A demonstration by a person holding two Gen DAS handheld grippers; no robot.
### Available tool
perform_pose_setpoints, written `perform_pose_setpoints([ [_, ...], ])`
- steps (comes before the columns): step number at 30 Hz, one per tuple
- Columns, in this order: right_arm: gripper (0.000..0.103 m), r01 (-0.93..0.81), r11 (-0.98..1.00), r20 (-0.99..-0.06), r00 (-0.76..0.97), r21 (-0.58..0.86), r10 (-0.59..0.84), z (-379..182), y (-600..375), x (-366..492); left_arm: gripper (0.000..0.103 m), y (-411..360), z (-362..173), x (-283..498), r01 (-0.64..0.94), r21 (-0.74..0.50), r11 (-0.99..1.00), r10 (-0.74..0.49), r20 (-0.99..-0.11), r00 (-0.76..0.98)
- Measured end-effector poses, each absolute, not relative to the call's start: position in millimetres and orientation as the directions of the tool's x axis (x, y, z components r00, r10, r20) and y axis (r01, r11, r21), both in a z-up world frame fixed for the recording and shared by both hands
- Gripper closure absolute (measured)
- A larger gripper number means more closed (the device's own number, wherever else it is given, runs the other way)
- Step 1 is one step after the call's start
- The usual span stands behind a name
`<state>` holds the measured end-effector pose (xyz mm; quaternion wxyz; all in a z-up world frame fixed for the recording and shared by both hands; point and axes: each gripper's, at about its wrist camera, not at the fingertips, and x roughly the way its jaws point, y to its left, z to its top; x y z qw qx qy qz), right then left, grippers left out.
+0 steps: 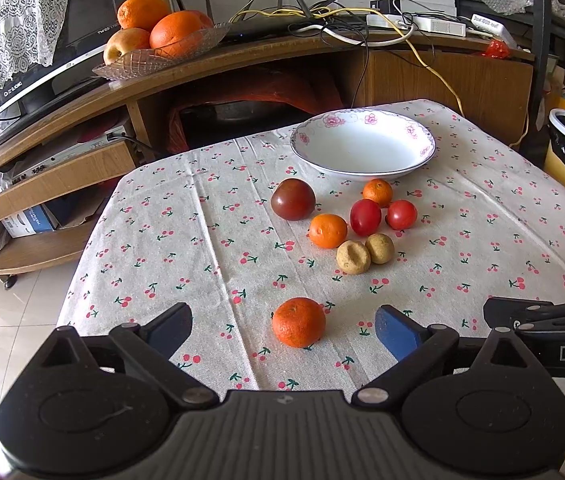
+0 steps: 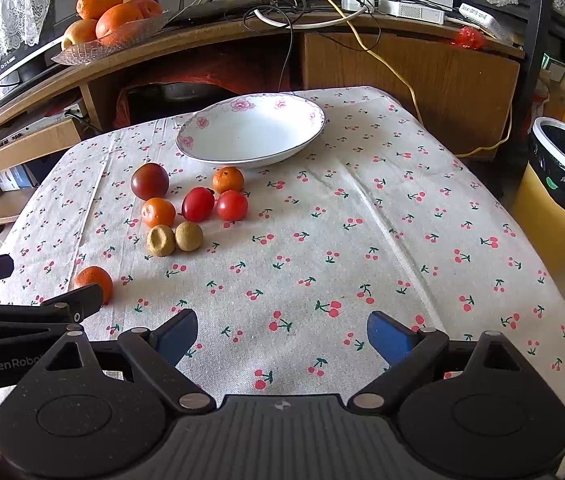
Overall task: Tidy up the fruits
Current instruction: 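Move both tools toward the loose fruits beside the white bowl, then close the left tool on the orange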
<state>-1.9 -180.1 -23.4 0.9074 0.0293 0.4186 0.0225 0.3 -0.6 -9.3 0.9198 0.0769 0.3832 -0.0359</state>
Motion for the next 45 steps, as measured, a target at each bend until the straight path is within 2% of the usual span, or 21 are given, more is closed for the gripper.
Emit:
perform_pose_setpoints([
  [11,0.016,-0.036,0.997,-0.763,0.642,0.069,0.076,-26,-175,-1,0.000,4,-12,-1,0.124,0.114,0.986,-0.007,-0.710,0.704],
  [25,0.019,-0.068,0.994,-0.780,0.617,0.080,0.105,-34,-168,7,0.008,8,-23,4,0.144,0.093,0.985,-0.032,-0.724,0.689],
  [39,0.020,-0.069,0.994,-0.791,0.602,0.082,0.107,-41,-169,17,0.009,7,-32,11,0.167,0.101,0.981,-0.046,-0.711,0.701],
  [45,0.020,-0.069,0.994,-0.794,0.597,0.089,0.113,-43,-171,21,0.024,7,-39,20,0.175,0.090,0.980,-0.055,-0.728,0.683],
])
